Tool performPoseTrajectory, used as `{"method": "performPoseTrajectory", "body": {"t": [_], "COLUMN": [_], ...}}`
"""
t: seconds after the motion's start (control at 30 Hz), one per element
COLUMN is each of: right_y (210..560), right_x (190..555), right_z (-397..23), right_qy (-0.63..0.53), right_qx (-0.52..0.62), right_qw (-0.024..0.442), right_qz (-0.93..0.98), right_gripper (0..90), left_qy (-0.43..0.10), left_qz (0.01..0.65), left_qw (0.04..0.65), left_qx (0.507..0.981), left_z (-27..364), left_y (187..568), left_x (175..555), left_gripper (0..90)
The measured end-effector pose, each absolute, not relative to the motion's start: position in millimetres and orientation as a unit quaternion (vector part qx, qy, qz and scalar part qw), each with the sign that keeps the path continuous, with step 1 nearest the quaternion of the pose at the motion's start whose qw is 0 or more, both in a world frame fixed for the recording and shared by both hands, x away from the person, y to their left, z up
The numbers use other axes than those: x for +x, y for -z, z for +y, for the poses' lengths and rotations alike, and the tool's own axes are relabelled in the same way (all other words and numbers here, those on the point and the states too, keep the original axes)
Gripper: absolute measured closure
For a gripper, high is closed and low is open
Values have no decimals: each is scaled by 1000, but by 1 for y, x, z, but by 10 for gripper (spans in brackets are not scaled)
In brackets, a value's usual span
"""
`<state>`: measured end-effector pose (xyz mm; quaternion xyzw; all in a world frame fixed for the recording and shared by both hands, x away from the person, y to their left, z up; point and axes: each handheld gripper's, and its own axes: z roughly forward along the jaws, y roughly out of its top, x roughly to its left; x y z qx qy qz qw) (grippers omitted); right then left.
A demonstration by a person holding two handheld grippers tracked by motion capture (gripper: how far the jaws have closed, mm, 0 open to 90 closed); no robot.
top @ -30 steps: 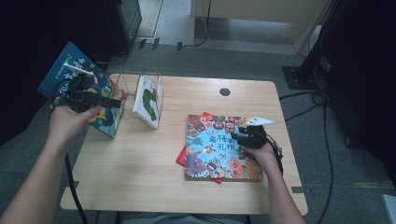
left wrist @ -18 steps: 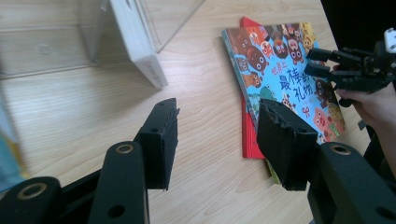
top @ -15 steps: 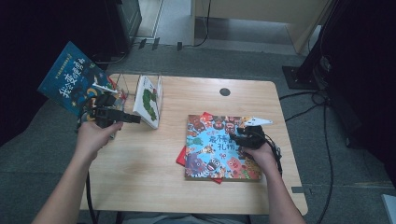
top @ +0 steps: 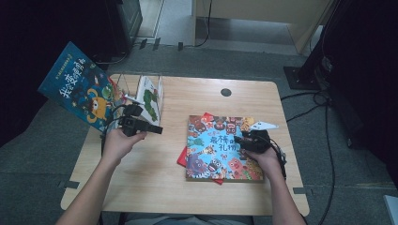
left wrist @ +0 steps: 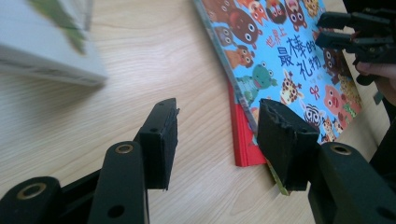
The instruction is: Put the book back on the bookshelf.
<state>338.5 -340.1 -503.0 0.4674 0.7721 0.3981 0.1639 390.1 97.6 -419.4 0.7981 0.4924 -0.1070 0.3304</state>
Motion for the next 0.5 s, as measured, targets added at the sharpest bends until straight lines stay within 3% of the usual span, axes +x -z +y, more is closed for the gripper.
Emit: {"method": "performPoseTrajectory", "body": {"t": [0.3,0.5], "right_y": [504,504], "right_x": [326,319], "right_z": [-355,-363], "right_qy": [-399,-396], "right_qx": [483,492], "right_qw": [172,182], "right_qz": [760,754], "right_gripper": [567,573], "left_qy": [113,106], "left_qz": [465,452], "left_qw": [331,336], "left_qx": [813,819], "left_z": [69,56], "left_y": [434,441], "left_x": [386,383], "left_gripper": [515,618]}}
